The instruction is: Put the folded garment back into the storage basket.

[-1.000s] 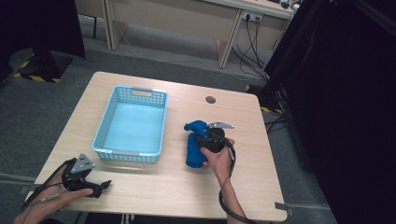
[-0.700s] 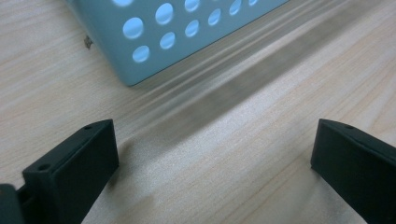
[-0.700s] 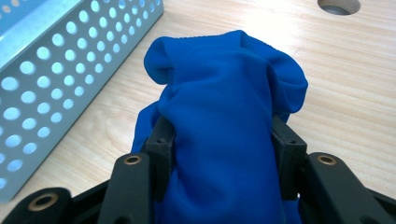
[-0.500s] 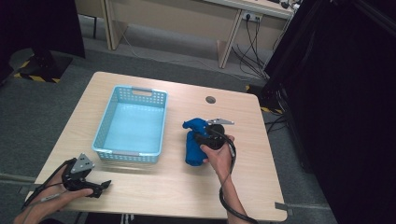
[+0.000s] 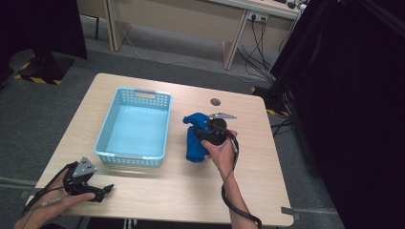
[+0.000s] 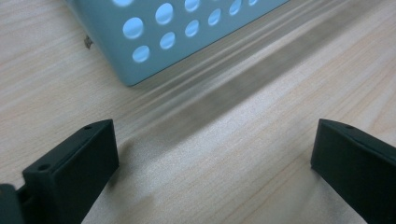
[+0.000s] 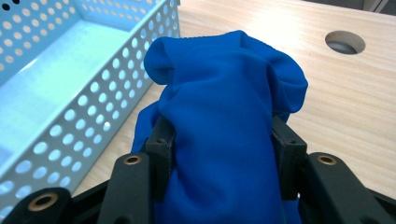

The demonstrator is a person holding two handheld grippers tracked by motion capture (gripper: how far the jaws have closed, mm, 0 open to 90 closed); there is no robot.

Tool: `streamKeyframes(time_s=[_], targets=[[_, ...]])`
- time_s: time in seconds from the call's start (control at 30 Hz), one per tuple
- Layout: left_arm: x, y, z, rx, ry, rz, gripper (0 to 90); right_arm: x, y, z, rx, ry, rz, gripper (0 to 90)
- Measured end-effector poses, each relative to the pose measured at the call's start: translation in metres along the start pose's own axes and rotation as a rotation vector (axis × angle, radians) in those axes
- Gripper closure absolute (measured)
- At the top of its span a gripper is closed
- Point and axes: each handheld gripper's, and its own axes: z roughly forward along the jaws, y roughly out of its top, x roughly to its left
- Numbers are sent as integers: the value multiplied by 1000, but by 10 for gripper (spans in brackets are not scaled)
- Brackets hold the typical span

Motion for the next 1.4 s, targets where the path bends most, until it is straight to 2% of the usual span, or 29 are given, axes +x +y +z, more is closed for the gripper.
streamKeyframes(time_s=[0.33,1.03,1.4], targets=[[0,0,0,-3,0,-1,0,7,13,-1,-10,15,2,541],[0,0,0,0,0,0,0,38,45,-2,-36,56,-32,541],[0,0,0,0,0,-1,0,51,55,1,-36,77,-46,541]])
